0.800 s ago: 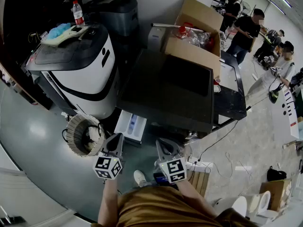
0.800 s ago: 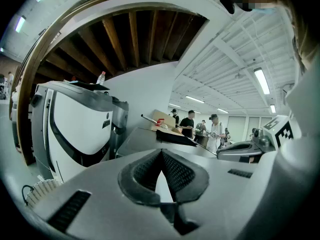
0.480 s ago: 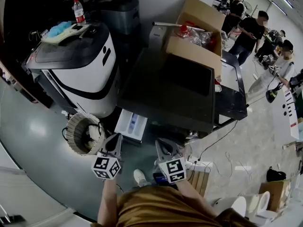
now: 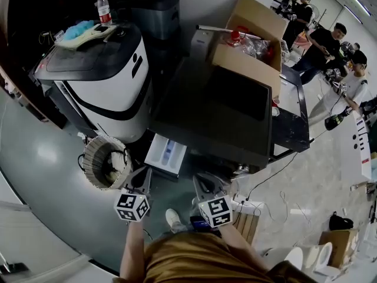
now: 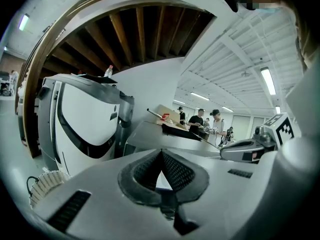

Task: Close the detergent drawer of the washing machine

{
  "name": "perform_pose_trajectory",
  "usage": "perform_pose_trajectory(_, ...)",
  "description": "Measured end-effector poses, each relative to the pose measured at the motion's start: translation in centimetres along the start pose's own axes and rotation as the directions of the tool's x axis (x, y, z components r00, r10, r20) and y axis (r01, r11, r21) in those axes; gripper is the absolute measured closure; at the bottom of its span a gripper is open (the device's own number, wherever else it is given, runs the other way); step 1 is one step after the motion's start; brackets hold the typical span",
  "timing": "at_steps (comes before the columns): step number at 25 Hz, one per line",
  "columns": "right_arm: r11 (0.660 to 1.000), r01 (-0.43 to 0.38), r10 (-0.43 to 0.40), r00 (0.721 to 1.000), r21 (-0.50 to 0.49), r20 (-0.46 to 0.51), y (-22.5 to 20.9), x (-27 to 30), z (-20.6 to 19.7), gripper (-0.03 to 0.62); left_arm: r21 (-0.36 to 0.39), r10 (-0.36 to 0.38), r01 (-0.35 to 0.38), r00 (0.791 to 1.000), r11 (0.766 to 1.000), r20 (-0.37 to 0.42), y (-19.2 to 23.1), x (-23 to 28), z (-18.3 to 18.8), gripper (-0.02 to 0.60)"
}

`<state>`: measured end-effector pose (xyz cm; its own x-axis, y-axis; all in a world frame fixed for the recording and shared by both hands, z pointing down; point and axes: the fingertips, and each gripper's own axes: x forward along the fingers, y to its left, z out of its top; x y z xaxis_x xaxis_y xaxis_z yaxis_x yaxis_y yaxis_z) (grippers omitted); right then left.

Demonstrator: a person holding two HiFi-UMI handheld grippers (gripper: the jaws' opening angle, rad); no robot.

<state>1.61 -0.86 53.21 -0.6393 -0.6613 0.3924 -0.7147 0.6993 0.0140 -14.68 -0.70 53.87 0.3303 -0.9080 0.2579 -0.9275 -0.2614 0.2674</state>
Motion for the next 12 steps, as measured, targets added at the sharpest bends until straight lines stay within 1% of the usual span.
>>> perform_pose_trajectory(3,1.0,-0.01,0.01,1.0,-0.001,-0.012,0.1,0.5,-0.3,0.582,-0.002,0.012,-0.012,1.0,1.0,-0.026,0.7,0.2,-0.9,0.557)
perform_pose_trajectory(12,0.999,-0.032,0.032,0.998,-0.01,-0.062,0.2,1.8,-1.6,0.582,-0.043,0.026,-0.03,0.995,0.999,-0.101,2.1,0.8,-4.3,0.557)
